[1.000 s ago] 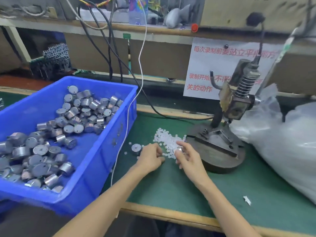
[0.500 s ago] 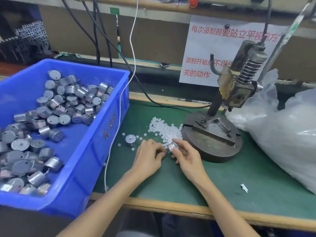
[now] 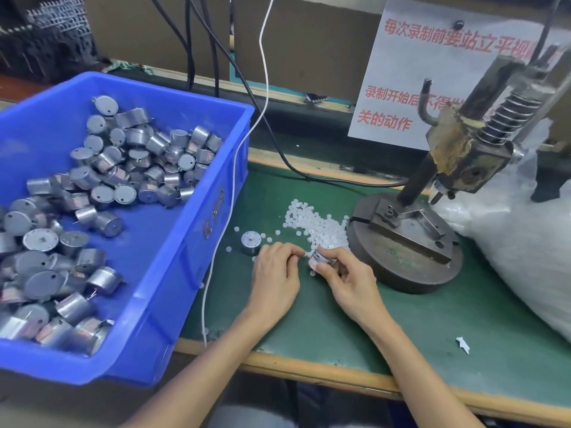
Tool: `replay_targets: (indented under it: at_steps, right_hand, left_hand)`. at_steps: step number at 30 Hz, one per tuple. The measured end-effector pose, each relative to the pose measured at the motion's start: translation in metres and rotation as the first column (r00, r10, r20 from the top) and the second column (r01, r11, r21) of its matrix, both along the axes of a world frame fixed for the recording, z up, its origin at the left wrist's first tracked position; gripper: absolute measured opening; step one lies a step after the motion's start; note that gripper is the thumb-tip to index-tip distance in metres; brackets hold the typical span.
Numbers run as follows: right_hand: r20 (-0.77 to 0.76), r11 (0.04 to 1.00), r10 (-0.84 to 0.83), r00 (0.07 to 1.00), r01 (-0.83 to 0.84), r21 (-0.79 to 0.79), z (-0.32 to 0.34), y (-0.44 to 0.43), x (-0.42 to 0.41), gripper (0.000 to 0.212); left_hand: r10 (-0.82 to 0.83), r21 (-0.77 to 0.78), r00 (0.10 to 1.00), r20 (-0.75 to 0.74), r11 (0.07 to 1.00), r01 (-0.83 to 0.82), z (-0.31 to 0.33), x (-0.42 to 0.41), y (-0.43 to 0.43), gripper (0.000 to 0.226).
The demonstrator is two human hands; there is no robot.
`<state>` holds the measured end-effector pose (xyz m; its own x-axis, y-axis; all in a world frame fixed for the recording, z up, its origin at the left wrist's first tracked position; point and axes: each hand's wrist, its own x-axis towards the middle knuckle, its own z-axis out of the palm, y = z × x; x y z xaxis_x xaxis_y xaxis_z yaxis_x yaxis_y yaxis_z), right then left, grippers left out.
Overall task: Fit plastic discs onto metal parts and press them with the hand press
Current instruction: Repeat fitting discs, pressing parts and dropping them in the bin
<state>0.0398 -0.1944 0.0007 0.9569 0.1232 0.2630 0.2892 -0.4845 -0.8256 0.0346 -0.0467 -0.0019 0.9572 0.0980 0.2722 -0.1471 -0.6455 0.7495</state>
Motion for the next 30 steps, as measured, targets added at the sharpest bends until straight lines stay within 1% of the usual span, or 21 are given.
replay_targets:
  at_steps: [4,7,10,11,13,16,19,30]
  right_hand:
    - [0.087,0.997,0.036,0.996,-0.029,-0.078,-0.0029,0.0018,-0.0009,0.015]
    - [0.089,0.994,0.054,0.995,-0.045,-0.097,-0.0056,0.0009,-0.0012,0.015]
    - [0.027,0.999,0.039,0.999,-0.039,0.027,-0.003,-0.0007,0.0,0.012]
    - [0.009,0.997,0.032,0.999,-0.032,0.072,-0.0019,-0.0006,0.0002,0.015]
    - [-0.016,0.994,0.027,1.0,-0.025,0.106,-0.0006,0.0001,0.0005,0.021]
    - [-0.042,0.995,0.025,0.999,-0.021,0.092,-0.0008,0.0011,0.0003,0.018]
    - [-0.03,0.998,0.017,0.999,-0.015,0.057,-0.0029,0.0011,0.001,0.014]
    - [0.057,0.999,0.006,0.998,-0.004,-0.038,-0.0078,0.0005,0.0018,0.014]
  left_hand:
    - [-0.007,0.003,1.0,-0.007,1.0,0.007,-0.0012,-0.0009,0.0004,0.019]
    - [-0.012,0.004,1.0,-0.018,1.0,0.012,-0.0002,-0.0017,0.0008,0.02]
    - [-0.019,0.02,0.999,-0.026,1.0,0.02,0.0009,-0.0019,0.0005,0.02]
    - [-0.02,0.021,0.999,-0.029,1.0,0.021,0.001,-0.0019,0.0005,0.02]
    - [-0.025,0.022,0.999,-0.032,0.999,0.025,0.0011,-0.0021,0.0004,0.019]
    - [-0.03,0.032,0.999,-0.04,0.999,0.031,0.0009,-0.0022,0.0004,0.015]
    - [-0.025,0.011,0.999,-0.04,1.0,0.026,0.001,-0.0014,0.0,0.005]
    - [-0.029,0.004,0.999,-0.026,1.0,0.029,-0.002,-0.0006,-0.0008,0.005]
